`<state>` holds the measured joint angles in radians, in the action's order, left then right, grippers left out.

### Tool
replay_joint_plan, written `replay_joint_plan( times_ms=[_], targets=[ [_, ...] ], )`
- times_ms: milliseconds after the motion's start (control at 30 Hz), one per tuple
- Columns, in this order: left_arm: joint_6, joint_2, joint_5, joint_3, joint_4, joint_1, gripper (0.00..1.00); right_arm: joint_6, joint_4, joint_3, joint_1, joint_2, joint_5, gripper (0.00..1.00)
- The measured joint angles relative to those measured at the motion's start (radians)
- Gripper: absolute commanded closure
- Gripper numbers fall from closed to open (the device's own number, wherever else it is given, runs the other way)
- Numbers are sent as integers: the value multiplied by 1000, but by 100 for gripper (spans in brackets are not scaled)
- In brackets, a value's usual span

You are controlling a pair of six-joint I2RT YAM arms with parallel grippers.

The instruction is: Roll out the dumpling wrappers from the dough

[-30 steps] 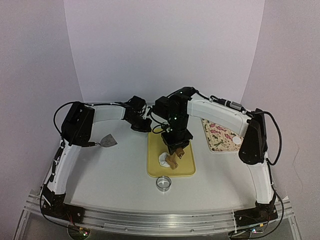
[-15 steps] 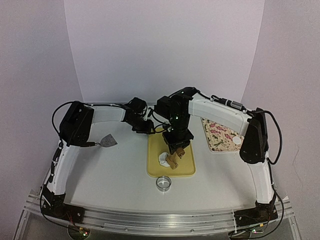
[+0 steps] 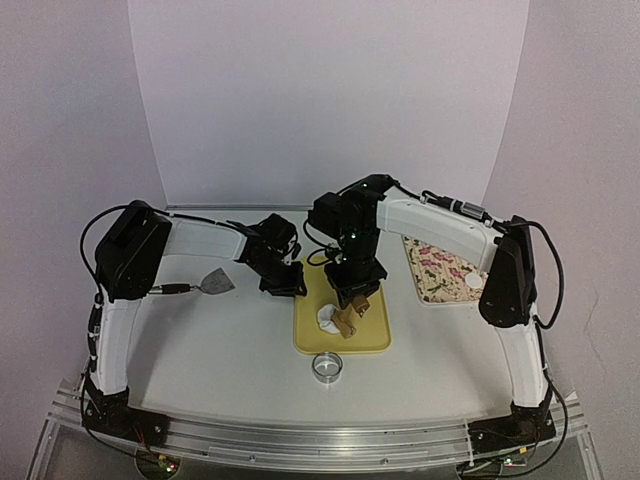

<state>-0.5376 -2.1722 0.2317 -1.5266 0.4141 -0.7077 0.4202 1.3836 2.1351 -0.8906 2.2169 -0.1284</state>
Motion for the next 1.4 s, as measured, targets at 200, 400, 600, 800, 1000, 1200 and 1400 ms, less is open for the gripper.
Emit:
replay_joint_plan(
  times_ms=[200, 400, 600, 800, 1000, 1200, 1400],
  targets=[
    [-47, 0, -28, 4, 16, -4, 100, 0, -28, -46, 8, -24, -4, 100],
    [-73, 2, -66, 5, 23, -13, 100, -1, -71, -144, 61, -76, -40, 100],
    [-85, 5, -82, 11, 19, -18, 100, -4, -109, -205, 108, -104, -106, 100],
    [-89, 5, -91, 11, 19, -20, 100, -7, -138, -248, 144, -126, -155, 100],
    [-90, 5, -100, 11, 20, -23, 100, -19, -161, -279, 174, -142, -198, 100],
    [-91, 5, -101, 10, 20, -23, 100, -28, -181, -310, 196, -156, -229, 100],
    [-91, 5, -101, 10, 20, -23, 100, -27, -193, -331, 212, -168, -247, 100]
  ],
)
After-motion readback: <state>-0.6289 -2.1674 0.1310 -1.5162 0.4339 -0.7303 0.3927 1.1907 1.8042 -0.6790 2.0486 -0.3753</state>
